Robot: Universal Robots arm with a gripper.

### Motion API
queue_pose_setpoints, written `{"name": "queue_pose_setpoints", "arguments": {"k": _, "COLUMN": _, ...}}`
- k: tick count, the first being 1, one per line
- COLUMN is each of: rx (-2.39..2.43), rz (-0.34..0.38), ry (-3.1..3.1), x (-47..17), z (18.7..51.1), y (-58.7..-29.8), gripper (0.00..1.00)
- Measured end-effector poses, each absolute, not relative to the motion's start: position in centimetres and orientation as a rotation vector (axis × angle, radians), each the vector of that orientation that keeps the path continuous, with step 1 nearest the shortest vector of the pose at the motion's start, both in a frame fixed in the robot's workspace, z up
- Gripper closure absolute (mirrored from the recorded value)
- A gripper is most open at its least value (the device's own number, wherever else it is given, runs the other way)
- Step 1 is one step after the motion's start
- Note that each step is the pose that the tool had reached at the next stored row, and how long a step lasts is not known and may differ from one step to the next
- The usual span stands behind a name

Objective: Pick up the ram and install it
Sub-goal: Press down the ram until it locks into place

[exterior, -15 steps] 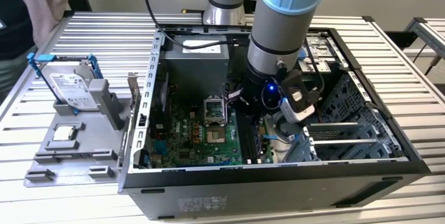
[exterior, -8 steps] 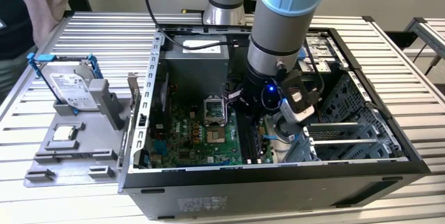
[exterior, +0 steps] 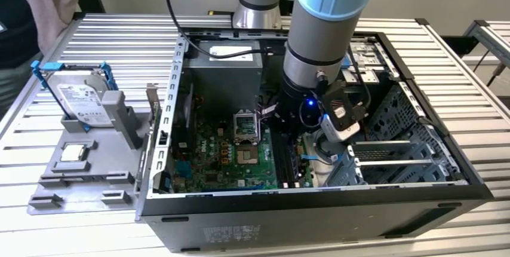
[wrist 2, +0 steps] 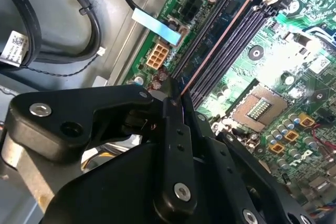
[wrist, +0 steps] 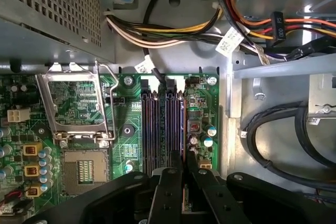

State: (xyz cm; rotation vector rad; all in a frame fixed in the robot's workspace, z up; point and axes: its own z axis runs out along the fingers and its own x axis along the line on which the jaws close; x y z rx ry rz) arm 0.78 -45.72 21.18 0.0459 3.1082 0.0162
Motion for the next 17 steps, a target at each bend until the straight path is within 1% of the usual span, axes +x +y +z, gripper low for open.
{"name": "queue_pose_setpoints", "arguments": {"k": 16, "rx": 0.038, "rz": 0.014, "ry": 3.108, "x": 0.78, "z": 20.63, "y": -45.77, "gripper": 1.00}}
{"name": "queue_pose_setpoints", "arguments": {"k": 17, "rx": 0.038, "rz": 0.015, "ry": 3.109, "x": 0.78, "z": 20.62, "y": -45.76, "gripper": 0.00}}
